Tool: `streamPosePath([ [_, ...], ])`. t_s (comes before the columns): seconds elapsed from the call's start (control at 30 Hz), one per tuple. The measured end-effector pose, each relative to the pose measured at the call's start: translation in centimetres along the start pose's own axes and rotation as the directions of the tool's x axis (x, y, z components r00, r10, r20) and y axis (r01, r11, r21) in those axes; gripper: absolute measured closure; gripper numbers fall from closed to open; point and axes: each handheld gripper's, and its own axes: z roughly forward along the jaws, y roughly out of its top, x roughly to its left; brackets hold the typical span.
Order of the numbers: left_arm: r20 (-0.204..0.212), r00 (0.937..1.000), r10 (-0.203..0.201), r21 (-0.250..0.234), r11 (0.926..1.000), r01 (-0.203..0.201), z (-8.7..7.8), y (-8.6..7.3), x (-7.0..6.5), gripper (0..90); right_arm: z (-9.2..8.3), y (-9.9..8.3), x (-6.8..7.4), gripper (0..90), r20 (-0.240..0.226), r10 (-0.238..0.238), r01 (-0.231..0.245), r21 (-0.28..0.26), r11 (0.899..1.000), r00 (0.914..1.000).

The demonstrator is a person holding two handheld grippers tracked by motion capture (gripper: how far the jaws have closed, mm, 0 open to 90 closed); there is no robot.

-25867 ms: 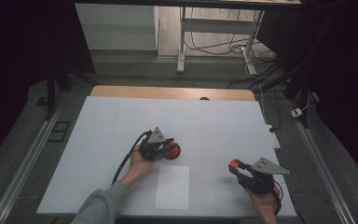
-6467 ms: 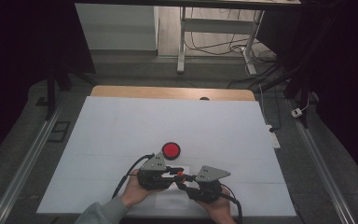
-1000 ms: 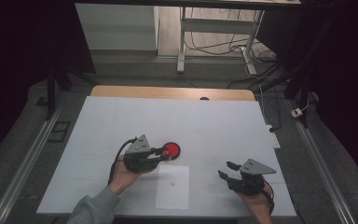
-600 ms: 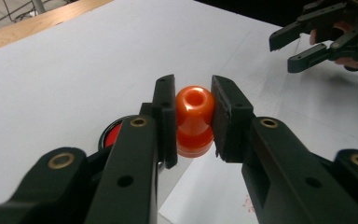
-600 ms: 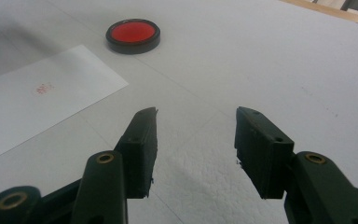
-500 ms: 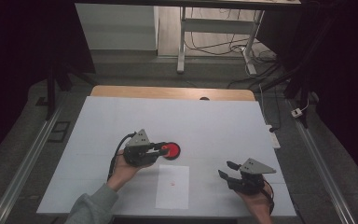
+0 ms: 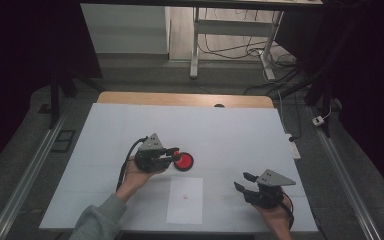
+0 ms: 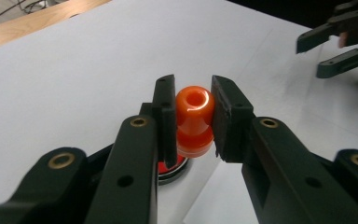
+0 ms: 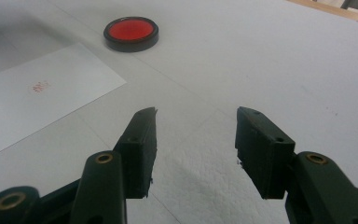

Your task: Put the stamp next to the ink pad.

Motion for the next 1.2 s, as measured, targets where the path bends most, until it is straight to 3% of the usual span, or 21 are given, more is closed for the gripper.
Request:
streamPosePath([
  [0.23,-0.019,0.9996,-0.019,0.015,0.9997,0.020,0.2,-0.1,0.9,72.5,-0.3,0.0,-0.2,47.9,0.012,0.009,-0.009,-0.007,1.000,0.9999],
  [0.53,-0.052,0.9986,-0.014,0.032,0.9994,0.015,1.0,0.6,2.0,72.5,-0.2,-0.1,-0.3,47.8,0.010,0.016,-0.016,-0.008,1.000,0.9998],
  [1.0,-0.106,0.9923,-0.065,0.071,0.9948,0.073,1.9,-0.5,4.1,72.5,0.2,-0.1,-0.2,47.8,0.000,0.007,-0.007,0.004,1.000,1.0000],
  [1.2,-0.127,0.9901,-0.060,0.095,0.9929,0.072,2.5,-0.9,4.5,72.4,0.2,-0.1,-0.3,47.8,0.001,0.005,-0.005,0.007,1.000,1.0000],
])
